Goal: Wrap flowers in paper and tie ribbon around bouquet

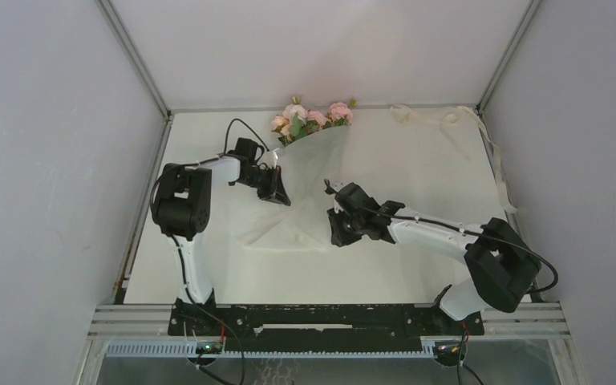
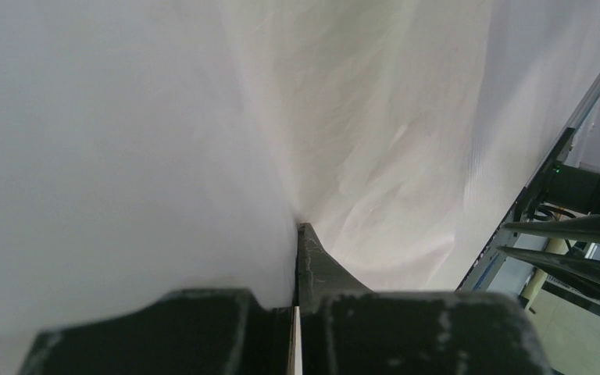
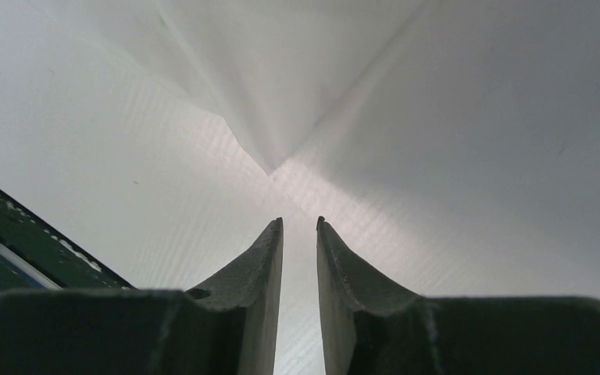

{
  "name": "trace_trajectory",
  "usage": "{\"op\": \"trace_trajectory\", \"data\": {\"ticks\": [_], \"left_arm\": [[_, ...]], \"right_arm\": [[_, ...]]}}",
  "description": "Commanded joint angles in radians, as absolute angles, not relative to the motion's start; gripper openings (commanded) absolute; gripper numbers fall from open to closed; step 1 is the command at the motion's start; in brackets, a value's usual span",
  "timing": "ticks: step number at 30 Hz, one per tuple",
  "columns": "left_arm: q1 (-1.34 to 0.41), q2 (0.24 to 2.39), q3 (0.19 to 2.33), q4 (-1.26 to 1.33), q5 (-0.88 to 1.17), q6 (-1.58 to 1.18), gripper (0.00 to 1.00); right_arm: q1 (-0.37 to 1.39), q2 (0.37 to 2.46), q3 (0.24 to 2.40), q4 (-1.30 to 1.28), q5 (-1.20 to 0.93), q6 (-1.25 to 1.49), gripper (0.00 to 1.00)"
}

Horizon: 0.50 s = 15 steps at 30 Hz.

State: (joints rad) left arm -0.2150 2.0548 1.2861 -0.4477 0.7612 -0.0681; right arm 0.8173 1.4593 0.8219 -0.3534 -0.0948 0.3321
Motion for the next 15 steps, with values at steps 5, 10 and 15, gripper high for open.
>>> {"op": "trace_trajectory", "data": {"ticks": [5,10,15], "left_arm": [[-0.213,1.989,1.283,-0.449,0.755,-0.034,0.0],[-0.212,1.998,1.286,-0.455,0.75,-0.031,0.0],[-0.212,2.003,1.287,-0.464,0.746,-0.024,0.0]], "right_arm": [[0.817,1.672,1.06,-0.252,-0.129,0.322,0.17],[0.827,1.778,1.046,-0.252,-0.148,0.349,0.05],[0.842,1.736,0.926,-0.288,-0.12,0.372,0.01]]}}
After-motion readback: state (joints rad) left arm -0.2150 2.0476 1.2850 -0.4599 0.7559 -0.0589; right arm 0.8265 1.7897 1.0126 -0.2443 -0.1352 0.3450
